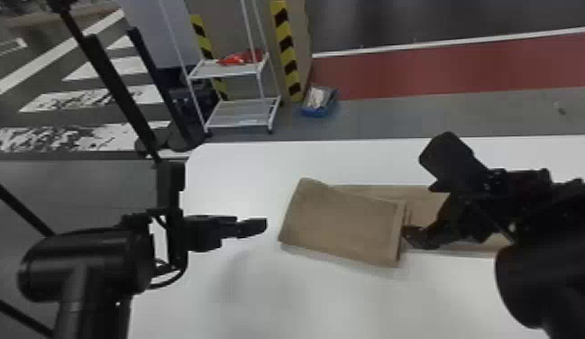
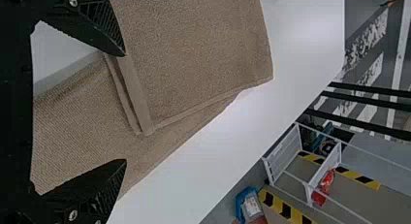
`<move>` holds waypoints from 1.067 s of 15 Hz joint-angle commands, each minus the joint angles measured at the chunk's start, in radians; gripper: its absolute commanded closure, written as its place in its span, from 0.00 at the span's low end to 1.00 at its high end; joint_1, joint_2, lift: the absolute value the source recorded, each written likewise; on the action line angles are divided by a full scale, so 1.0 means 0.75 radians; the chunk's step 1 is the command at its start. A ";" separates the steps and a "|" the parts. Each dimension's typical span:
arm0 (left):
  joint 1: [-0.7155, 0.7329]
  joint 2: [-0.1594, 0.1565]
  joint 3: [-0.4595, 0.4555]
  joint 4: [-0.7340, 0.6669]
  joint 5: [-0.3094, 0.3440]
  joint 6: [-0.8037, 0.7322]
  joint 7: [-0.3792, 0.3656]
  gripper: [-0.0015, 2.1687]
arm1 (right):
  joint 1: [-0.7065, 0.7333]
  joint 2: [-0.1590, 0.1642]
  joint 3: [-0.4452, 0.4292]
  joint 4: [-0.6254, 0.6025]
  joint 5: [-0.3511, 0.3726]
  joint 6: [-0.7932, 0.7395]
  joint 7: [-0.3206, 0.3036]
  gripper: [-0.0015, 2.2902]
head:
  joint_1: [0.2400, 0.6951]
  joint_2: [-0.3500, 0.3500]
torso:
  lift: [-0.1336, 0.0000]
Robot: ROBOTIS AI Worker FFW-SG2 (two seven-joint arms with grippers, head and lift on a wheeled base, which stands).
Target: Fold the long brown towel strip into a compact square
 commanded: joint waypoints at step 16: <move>0.034 0.023 0.021 0.012 0.004 0.000 -0.007 0.04 | -0.196 0.003 0.188 0.457 0.803 -0.739 0.171 0.13 | 1.00 0.93 | 0.07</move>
